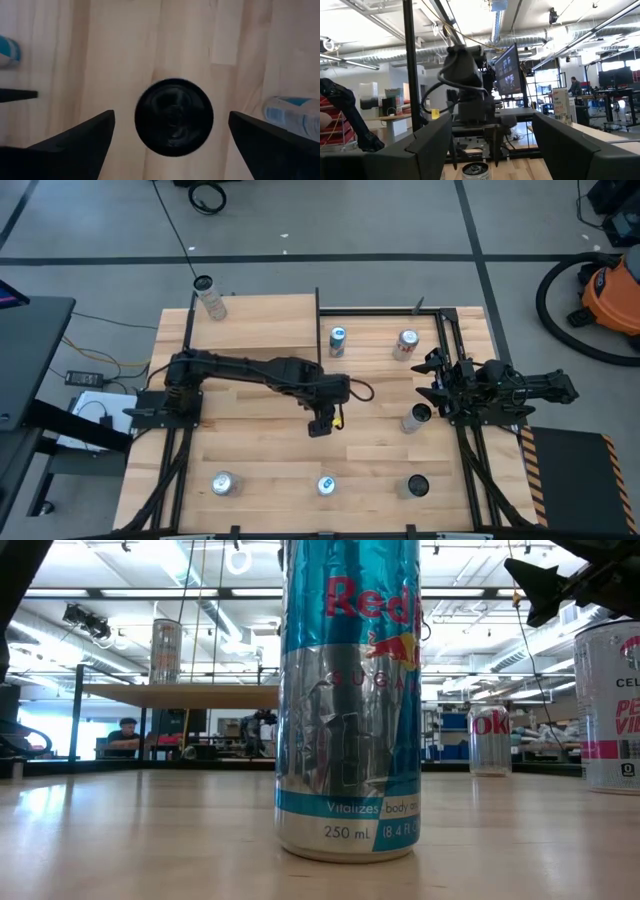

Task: Place canned beverage on shelf
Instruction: Put the left white-pink soda can on the shelf

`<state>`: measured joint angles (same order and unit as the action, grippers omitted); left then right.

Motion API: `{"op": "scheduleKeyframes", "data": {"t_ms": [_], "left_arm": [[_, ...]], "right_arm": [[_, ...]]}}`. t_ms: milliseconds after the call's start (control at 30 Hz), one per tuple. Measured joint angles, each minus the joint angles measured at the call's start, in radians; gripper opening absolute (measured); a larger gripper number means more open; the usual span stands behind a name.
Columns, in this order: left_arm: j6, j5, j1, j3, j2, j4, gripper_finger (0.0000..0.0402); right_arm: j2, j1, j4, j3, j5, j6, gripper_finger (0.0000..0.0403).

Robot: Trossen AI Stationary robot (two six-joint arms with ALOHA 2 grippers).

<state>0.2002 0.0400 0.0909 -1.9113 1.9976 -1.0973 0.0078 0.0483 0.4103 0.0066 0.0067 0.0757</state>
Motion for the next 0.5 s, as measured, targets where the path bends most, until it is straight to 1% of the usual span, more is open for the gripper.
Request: {"op": "scheduleKeyframes", "data": {"t_ms": [500], "left_arm": [[-0.003, -0.034, -0.015, 0.006, 0.000, 0.032, 0.0392]], "right_arm": [[0.000, 0.000, 0.000, 0.000, 0.000, 0.000, 0.0285]]}}
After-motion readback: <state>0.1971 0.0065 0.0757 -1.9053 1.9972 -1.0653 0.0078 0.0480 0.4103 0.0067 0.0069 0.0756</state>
